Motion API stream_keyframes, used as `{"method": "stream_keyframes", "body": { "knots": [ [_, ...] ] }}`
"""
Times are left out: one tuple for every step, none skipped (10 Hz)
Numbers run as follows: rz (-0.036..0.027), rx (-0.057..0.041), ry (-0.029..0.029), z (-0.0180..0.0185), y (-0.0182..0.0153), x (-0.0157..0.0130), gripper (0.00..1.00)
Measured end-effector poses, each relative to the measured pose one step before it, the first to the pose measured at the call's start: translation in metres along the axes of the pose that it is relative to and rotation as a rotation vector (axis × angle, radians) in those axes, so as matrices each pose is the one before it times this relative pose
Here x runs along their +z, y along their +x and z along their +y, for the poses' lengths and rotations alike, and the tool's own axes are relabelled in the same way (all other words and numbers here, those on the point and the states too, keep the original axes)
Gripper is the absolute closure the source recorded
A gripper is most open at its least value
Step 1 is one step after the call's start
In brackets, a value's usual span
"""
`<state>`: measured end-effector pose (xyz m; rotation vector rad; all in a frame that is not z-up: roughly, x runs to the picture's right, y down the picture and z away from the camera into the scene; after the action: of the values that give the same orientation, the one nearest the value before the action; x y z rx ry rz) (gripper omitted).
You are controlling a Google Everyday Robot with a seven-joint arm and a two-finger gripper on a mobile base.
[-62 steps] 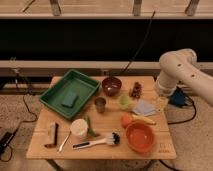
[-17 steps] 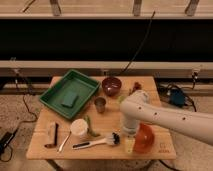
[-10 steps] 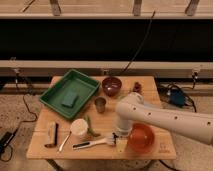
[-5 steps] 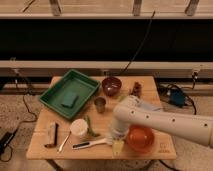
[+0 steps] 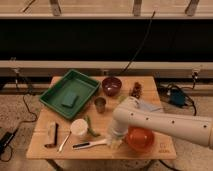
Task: Place brush in purple bowl
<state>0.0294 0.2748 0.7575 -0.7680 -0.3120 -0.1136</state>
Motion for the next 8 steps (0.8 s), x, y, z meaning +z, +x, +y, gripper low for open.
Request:
{"method": "stream_keyframes", "body": {
  "knots": [
    [0.01198, -0.00531, 0.00554, -0.00343, 0.00090, 0.00218, 0.69],
    [0.01090, -0.00673, 0.00220, -0.00181, 0.00067, 0.00228, 0.79],
    [0.01303, -0.00712, 0.00101, -0.00113, 0.00146, 0.00271, 0.89],
    [0.00890, -0.00513, -0.00060, -0.00001, 0.00154, 0.00222, 0.97],
    [0.00340, -0.00144, -0.00038, 0.00061, 0.00148, 0.00102, 1.00],
    [-0.00088, -0.00177, -0.00094, 0.00095, 0.00082, -0.00063, 1.00],
    [0.00087, -0.00188, 0.00027, -0.00010, 0.00012, 0.00007, 1.00],
    [0.00060, -0.00807, 0.00473, -0.00044, 0.00044, -0.00235, 1.00]
  ]
}}
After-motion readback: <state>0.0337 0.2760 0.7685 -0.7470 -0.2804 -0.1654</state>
